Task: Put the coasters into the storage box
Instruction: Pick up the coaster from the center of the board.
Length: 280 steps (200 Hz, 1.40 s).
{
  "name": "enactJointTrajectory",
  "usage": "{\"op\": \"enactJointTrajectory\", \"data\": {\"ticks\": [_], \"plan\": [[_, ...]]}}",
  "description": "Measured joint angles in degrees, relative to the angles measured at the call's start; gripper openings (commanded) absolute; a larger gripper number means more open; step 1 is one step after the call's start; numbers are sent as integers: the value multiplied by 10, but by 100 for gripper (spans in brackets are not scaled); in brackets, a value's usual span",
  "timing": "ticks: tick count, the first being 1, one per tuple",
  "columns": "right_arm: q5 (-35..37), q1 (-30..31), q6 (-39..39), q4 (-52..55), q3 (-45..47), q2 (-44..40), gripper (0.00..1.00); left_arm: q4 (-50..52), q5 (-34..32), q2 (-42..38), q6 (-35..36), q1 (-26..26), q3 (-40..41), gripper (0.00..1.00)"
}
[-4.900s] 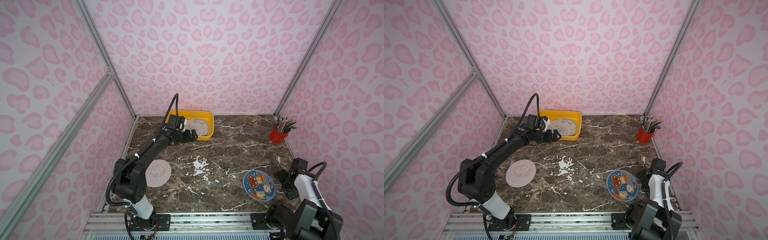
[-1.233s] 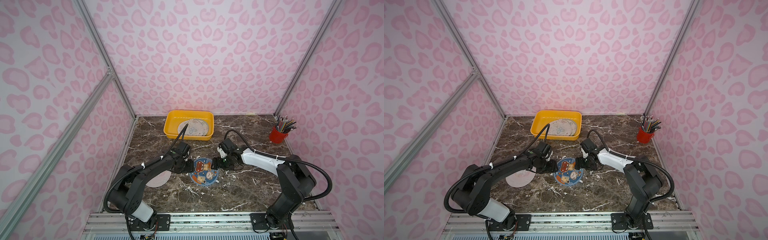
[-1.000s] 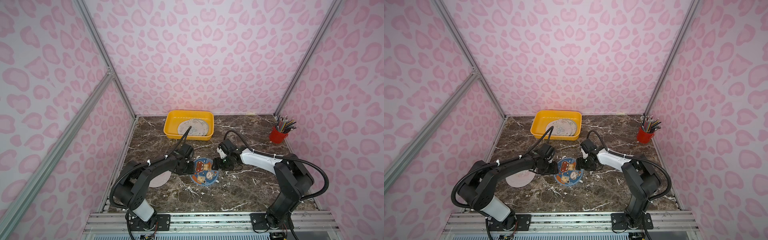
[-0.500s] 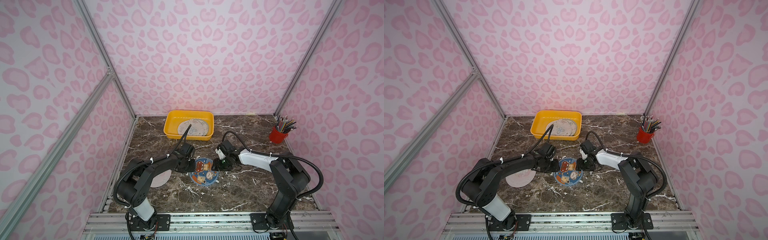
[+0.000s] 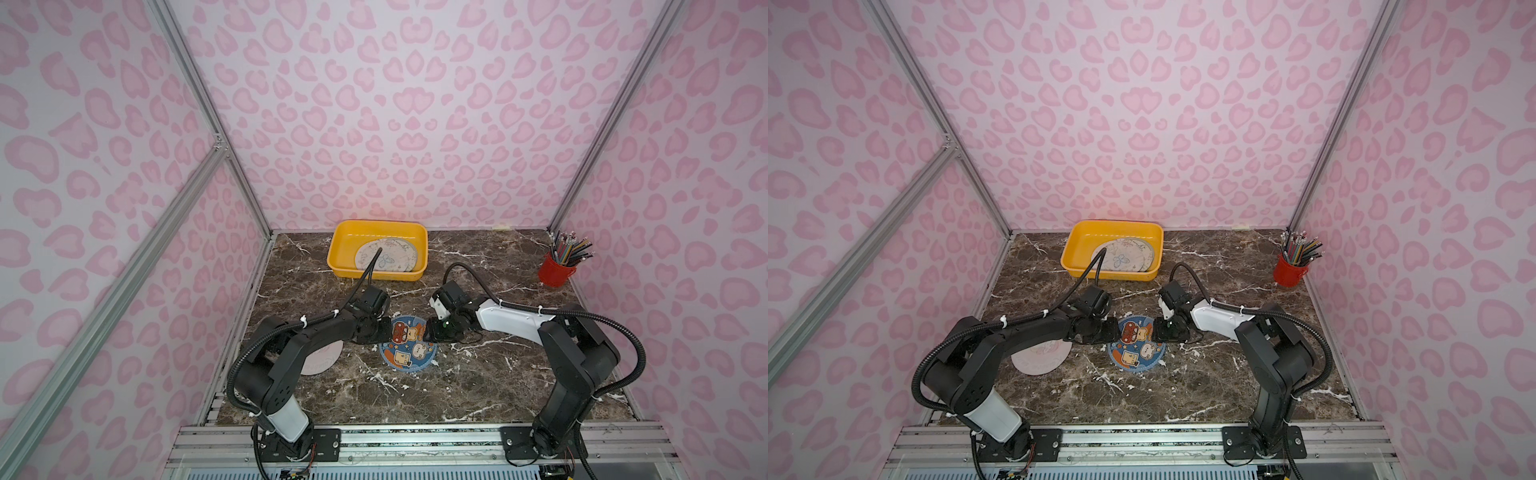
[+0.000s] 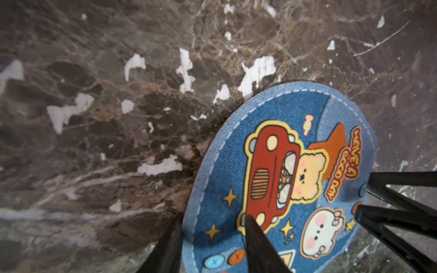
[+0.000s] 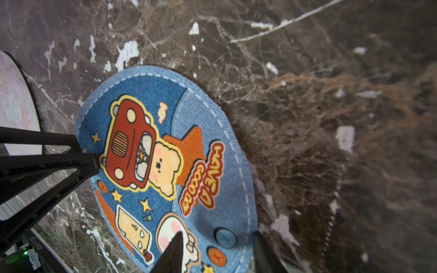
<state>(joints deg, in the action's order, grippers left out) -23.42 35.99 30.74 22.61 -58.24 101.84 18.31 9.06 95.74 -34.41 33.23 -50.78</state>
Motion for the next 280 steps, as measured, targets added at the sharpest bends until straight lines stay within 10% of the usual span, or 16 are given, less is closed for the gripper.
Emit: {"op": "enactJointTrajectory", "data": {"ticks": [157, 280], "plan": [[-10, 10, 6, -3, -3, 10, 13, -6, -3, -6, 0, 2, 7, 44], [-14, 10, 5, 78, -126, -49, 0, 66, -14, -88, -2, -7, 4, 73]]}}
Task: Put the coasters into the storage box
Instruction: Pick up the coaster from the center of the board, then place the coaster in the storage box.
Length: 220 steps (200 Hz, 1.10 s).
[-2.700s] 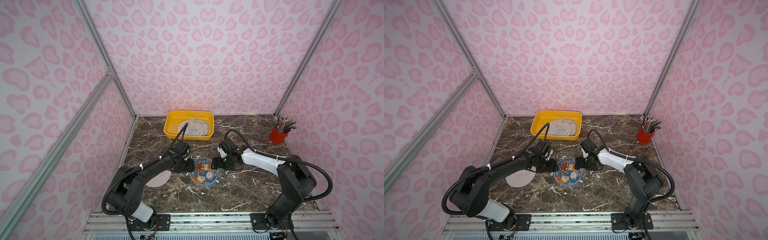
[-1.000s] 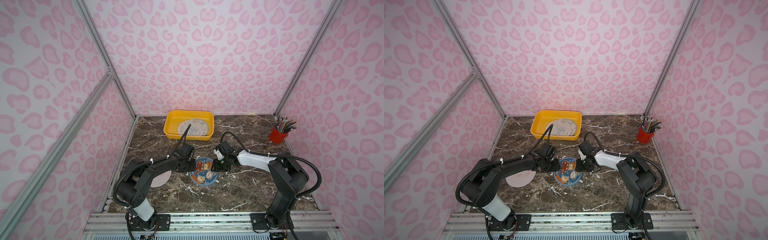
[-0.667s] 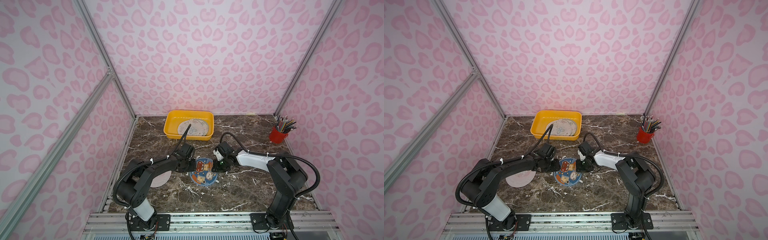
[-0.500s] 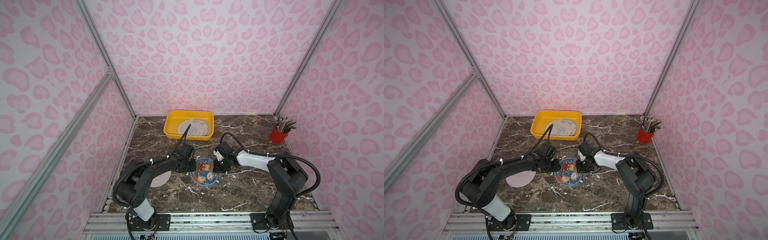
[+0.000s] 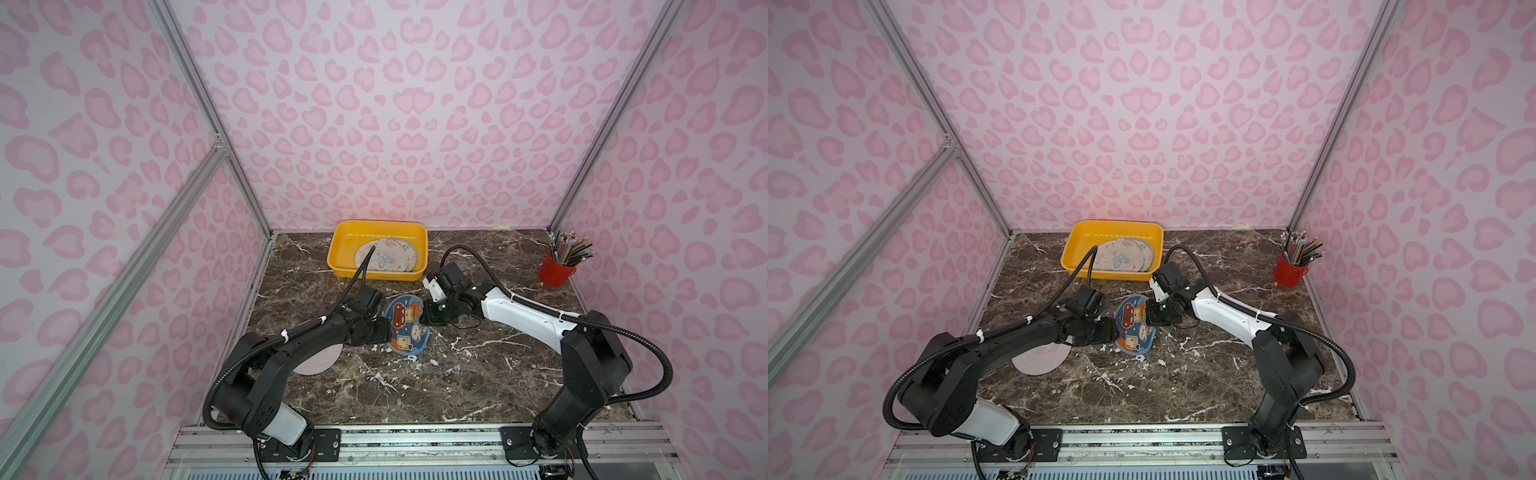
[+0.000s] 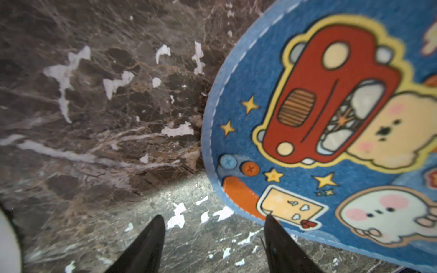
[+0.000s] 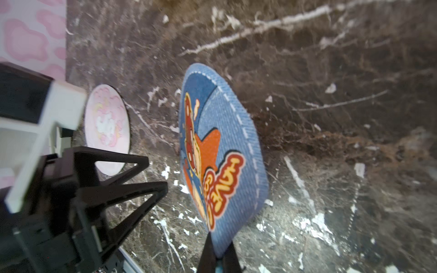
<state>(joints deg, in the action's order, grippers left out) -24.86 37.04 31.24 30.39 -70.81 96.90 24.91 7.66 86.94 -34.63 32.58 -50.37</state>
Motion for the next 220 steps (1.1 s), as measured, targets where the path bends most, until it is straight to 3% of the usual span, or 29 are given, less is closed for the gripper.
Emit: {"op": "enactJointTrajectory", "data": {"ticks": [105, 220], "plan": [[7, -12, -41, 91, -261, 58, 0, 7, 7, -72, 7, -50, 45, 85], [-7, -34, -63, 109, -641, 320, 0, 9, 20, -119, 14, -71, 78, 91]]}}
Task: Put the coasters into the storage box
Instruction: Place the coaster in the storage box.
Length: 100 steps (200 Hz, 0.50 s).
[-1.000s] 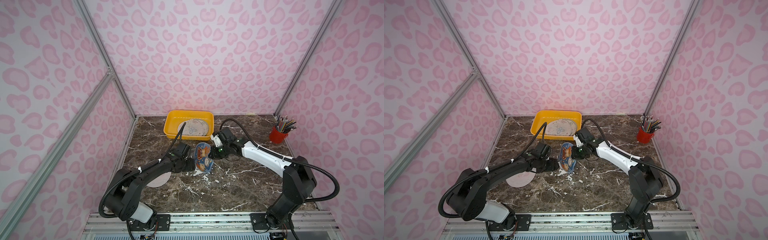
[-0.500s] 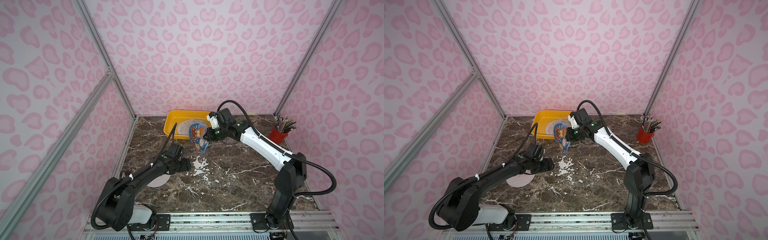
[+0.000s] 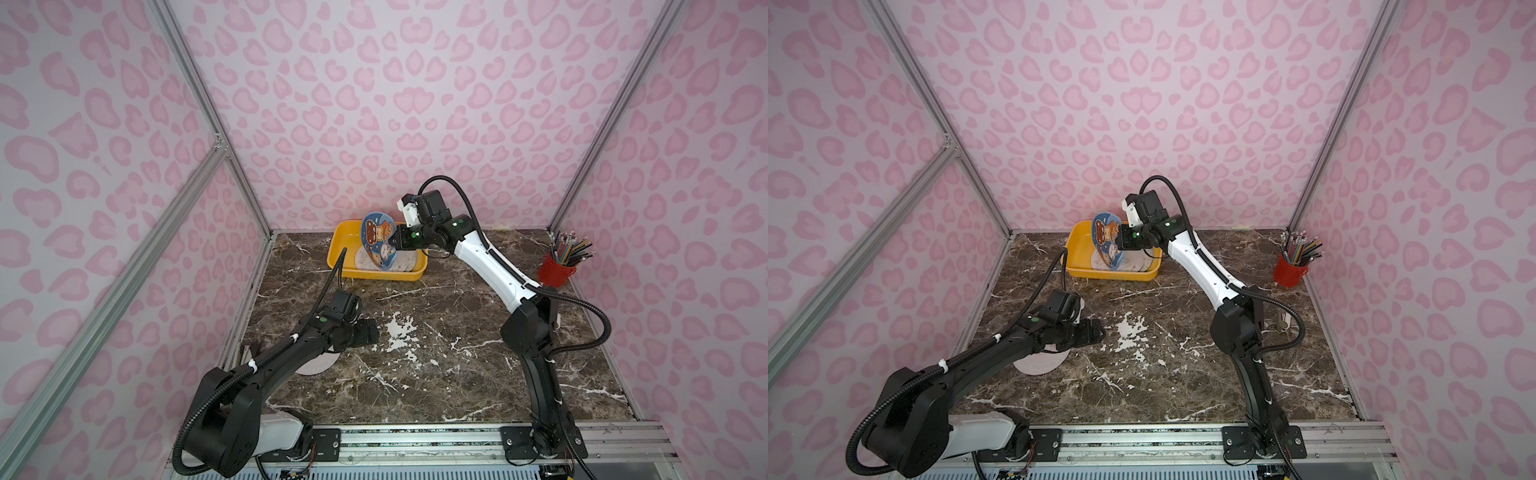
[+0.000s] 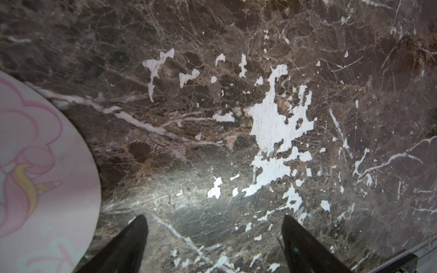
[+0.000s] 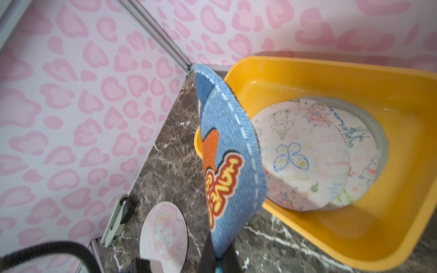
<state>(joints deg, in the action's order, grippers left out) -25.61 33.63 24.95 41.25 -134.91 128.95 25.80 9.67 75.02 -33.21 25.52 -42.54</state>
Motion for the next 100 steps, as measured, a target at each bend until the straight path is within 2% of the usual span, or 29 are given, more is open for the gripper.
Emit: {"op": "enactJointTrajectory", "data": {"ticks": [27, 100], "plan": [[-16, -1, 14, -29, -48, 60, 0, 1, 3, -4, 1, -4, 6, 92], [-44, -33, 60, -118, -54, 143, 0, 14, 7, -7, 6, -16, 8, 94]]}}
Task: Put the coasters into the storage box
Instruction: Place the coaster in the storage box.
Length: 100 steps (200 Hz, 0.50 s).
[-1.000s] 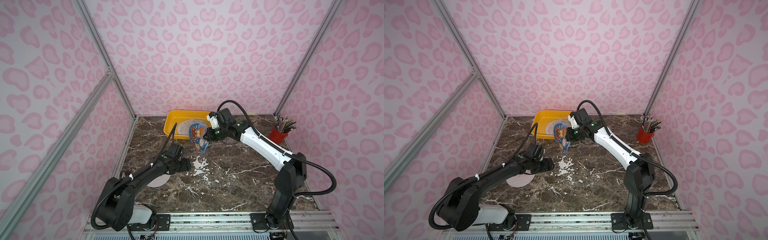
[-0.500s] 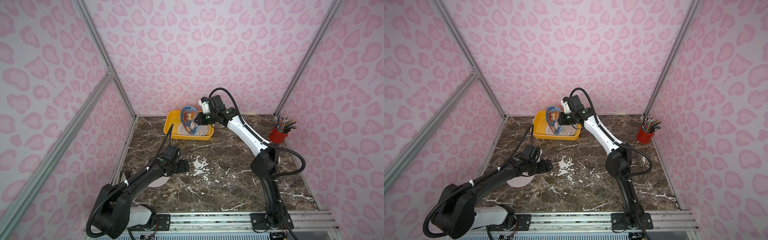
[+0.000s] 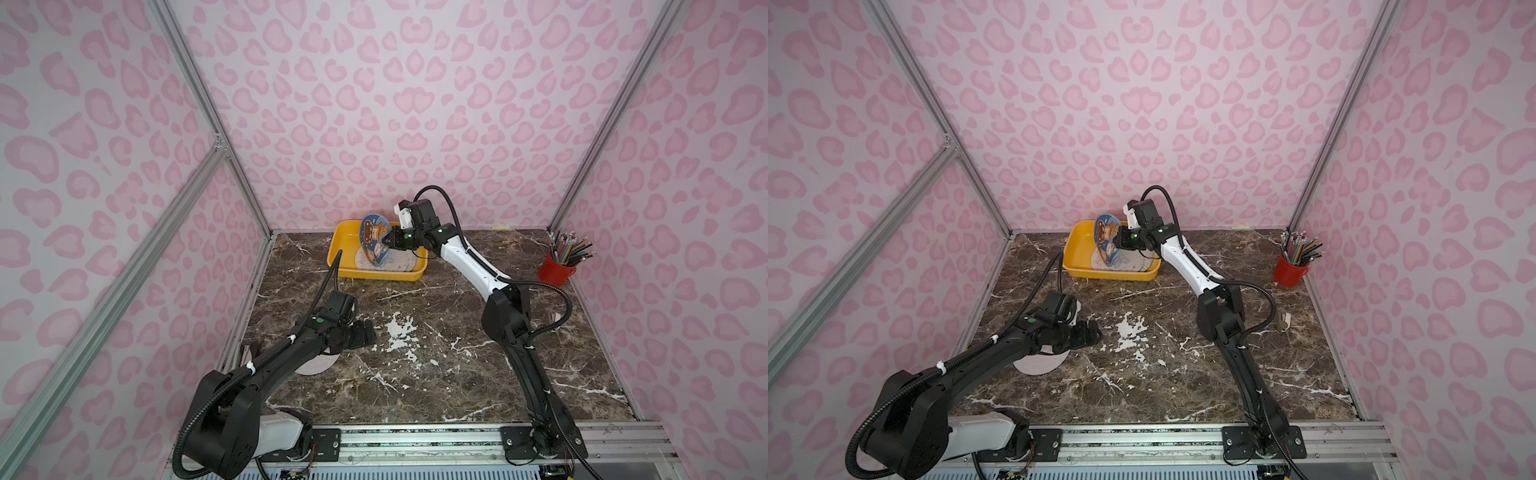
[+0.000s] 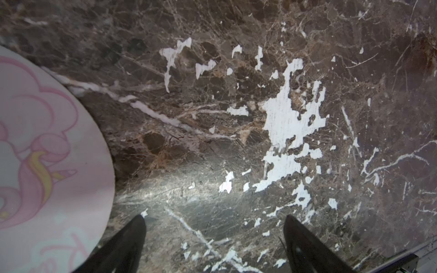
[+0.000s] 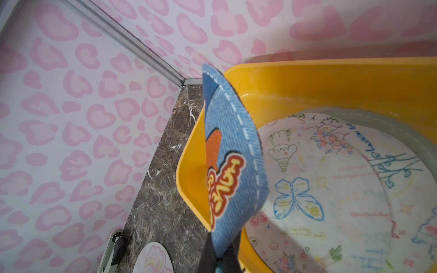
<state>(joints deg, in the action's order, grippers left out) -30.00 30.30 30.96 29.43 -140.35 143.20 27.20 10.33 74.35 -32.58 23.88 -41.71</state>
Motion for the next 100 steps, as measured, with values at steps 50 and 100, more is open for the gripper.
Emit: {"op": "enactJointTrajectory", "data": {"ticks": [50, 100], "plan": [[7, -35, 9, 3, 0, 44, 0, 1, 2, 0, 3, -3, 0, 94], [58, -46, -7, 51, 0, 46, 15, 3, -1, -13, 3, -8, 0, 95]]}}
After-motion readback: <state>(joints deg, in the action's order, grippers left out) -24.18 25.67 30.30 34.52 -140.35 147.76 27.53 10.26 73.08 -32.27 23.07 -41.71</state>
